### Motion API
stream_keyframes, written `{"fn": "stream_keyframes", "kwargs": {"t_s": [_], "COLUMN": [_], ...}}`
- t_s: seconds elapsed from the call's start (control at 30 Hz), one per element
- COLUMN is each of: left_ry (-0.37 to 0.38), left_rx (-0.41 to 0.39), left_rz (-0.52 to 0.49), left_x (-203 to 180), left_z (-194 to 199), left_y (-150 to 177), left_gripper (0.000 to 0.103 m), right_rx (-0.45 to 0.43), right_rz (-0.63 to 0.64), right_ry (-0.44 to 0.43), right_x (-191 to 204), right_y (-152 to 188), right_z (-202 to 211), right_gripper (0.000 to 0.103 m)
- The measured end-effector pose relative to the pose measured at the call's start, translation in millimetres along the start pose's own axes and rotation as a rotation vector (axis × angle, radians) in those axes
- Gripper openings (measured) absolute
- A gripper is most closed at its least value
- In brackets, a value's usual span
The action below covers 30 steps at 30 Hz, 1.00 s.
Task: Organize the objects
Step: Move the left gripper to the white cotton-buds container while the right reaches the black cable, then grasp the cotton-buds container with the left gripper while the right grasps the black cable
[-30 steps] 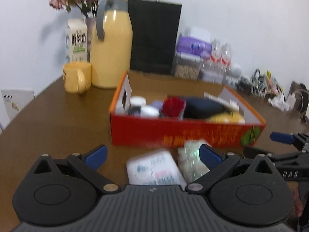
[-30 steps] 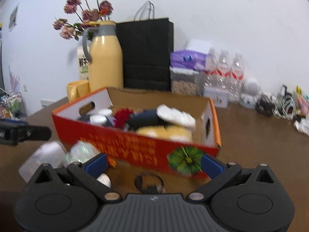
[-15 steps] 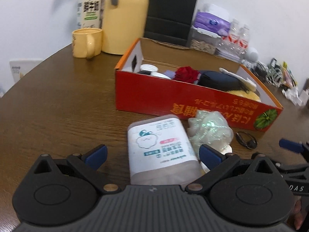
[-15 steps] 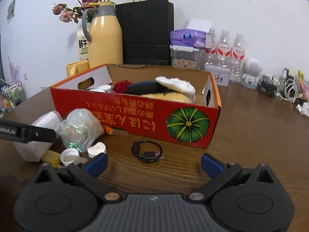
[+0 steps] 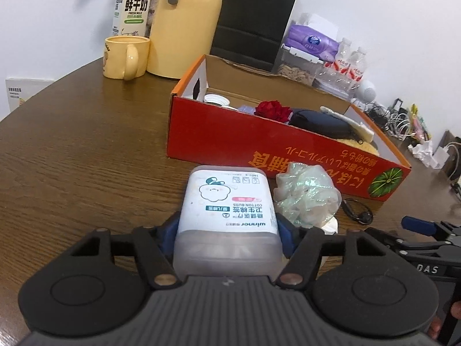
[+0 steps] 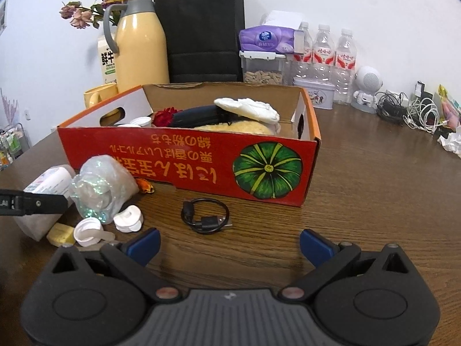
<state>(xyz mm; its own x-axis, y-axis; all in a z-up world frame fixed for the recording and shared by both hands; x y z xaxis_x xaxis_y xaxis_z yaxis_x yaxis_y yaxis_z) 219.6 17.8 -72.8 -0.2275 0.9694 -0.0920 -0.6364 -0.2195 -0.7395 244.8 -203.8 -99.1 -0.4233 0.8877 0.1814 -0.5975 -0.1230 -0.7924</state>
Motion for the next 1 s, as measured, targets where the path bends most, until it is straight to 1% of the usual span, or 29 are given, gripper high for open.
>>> {"fn": "stream_keyframes", "kwargs": {"t_s": [0.07, 0.17, 0.3, 0.4, 0.5, 0.63, 0.67, 0.73, 0.8, 0.87, 0.93, 1.0], "left_ry": [0.008, 0.001, -0.006, -0.007, -0.004, -0.001, -0.001, -0.003, -0.003, 0.001, 0.003, 0.006], "left_rx": [0.003, 0.001, -0.011, -0.011, -0.023, -0.032, -0.034, -0.037, -0.04, -0.04, -0.04, -0.039], "left_rz": [0.008, 0.019, 0.024, 0.036, 0.031, 0.02, 0.019, 0.016, 0.013, 0.012, 0.007, 0.002], "left_x": [4.6, 15.0, 28.9, 35.0, 33.5, 31.1, 30.9, 30.3, 29.7, 29.6, 28.8, 27.9], "left_z": [-1.9, -4.3, -4.4, -6.8, -8.4, -8.8, -9.0, -9.3, -9.6, -9.7, -9.6, -9.3], "left_y": [-2.0, -5.3, -9.1, -10.3, -10.0, -8.9, -8.8, -8.3, -8.1, -7.9, -7.8, -7.6], "left_gripper": [0.067, 0.067, 0.067, 0.067, 0.067, 0.067, 0.067, 0.067, 0.067, 0.067, 0.067, 0.067], "right_rx": [0.012, 0.029, 0.048, 0.041, 0.042, 0.037, 0.036, 0.035, 0.035, 0.035, 0.038, 0.039], "right_rz": [-0.009, -0.013, 0.008, 0.015, 0.024, 0.056, 0.061, 0.062, 0.066, 0.075, 0.089, 0.094], "right_ry": [0.006, 0.012, 0.01, 0.009, -0.018, -0.058, -0.064, -0.068, -0.078, -0.09, -0.105, -0.106], "right_x": [-1.9, -2.8, 0.3, 0.6, 1.2, 6.1, 6.7, 6.8, 6.7, 8.4, 10.7, 11.5], "right_y": [0.7, 1.3, -0.8, -5.8, -10.3, -15.3, -16.2, -17.4, -18.0, -18.4, -19.0, -19.1], "right_z": [-2.0, -5.2, -12.1, -17.5, -22.5, -25.3, -25.7, -26.1, -25.5, -24.7, -23.8, -23.2], "right_gripper": [0.103, 0.103, 0.103, 0.097, 0.092, 0.073, 0.07, 0.069, 0.064, 0.051, 0.04, 0.04]}}
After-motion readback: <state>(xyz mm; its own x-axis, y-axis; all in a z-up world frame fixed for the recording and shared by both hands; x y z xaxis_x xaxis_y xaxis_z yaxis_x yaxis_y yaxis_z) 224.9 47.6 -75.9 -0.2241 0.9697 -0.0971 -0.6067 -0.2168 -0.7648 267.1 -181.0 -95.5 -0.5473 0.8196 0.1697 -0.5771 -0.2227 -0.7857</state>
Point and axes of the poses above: each gripper's, at about its wrist camera, not at the fingertips, and z roughly against the way its jaws point, x to its left, y to its underside, the point moved 6 cm from there along -z, roughly the way its jaws point, and after that the axes turned 14 degrees about -y, right-handed, at the moved point
